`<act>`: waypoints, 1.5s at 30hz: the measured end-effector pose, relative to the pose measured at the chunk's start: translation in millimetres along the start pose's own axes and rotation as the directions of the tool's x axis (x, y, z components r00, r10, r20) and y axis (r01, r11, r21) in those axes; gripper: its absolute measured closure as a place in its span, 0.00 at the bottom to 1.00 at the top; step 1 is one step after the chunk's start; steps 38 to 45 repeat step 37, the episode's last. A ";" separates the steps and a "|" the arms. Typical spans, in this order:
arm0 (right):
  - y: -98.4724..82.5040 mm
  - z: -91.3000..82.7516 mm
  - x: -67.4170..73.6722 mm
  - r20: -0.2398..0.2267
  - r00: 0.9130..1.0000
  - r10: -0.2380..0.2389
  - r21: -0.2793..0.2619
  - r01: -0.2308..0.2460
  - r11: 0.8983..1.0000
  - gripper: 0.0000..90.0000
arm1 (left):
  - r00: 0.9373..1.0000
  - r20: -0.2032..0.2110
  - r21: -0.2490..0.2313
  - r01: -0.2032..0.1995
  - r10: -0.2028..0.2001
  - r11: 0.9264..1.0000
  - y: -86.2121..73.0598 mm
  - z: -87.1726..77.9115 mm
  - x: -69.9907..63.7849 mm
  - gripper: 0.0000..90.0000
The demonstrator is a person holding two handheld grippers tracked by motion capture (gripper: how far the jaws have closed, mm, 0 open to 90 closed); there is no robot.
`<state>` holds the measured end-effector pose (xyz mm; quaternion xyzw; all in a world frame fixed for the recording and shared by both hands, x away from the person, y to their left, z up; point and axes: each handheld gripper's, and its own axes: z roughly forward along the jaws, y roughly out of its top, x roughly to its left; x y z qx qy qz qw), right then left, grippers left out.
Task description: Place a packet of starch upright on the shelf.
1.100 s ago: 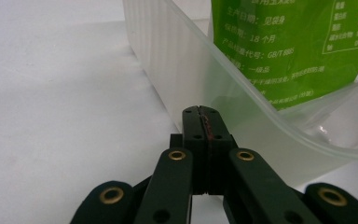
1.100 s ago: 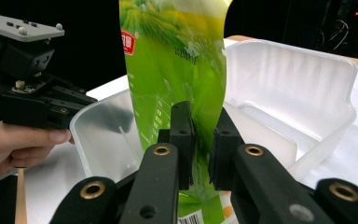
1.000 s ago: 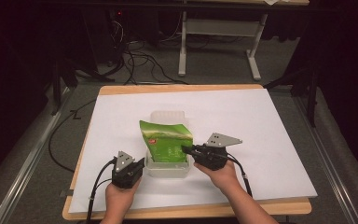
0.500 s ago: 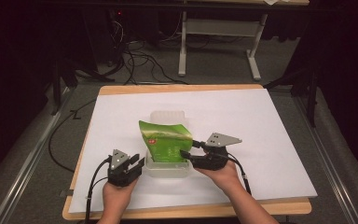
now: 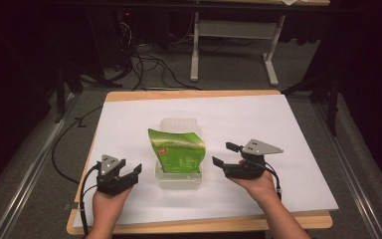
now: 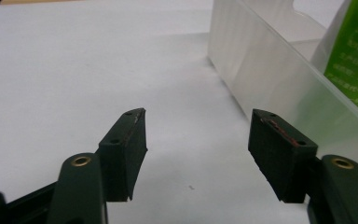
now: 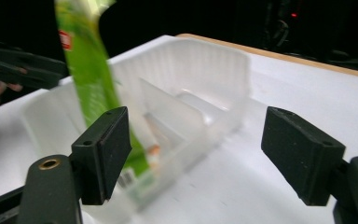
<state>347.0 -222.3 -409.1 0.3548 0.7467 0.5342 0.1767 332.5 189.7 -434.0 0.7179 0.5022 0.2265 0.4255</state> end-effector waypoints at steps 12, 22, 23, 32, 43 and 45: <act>-38.3 -80.2 -68.8 0.288 0.954 0.079 -0.015 -0.078 0.997 0.22 | 0.999 -0.018 0.053 0.028 -0.027 0.998 -26.3 -30.1 51.5 0.25; -67.2 -115.8 -86.9 0.389 0.909 0.150 -0.024 -0.153 0.988 0.23 | 1.000 0.009 0.038 0.020 -0.020 0.999 -24.7 -27.9 48.4 0.23; -66.7 -114.1 -85.9 0.387 0.910 0.149 -0.025 -0.151 0.988 0.23 | 1.000 0.009 0.041 0.015 -0.016 0.999 -24.3 -27.9 47.8 0.23; -64.4 -105.8 -80.6 0.355 0.924 0.140 -0.020 -0.142 0.990 0.23 | 0.999 0.002 0.029 0.048 -0.048 0.998 -25.4 -30.5 51.8 0.23; -64.0 -104.4 -82.2 0.347 0.928 0.131 -0.020 -0.133 0.991 0.22 | 0.998 -0.002 0.014 0.056 -0.056 0.998 -24.3 -34.4 50.4 0.24; -64.0 -104.4 -82.2 0.347 0.928 0.131 -0.020 -0.133 0.991 0.22 | 0.998 -0.002 0.014 0.056 -0.056 0.998 -24.3 -34.4 50.4 0.24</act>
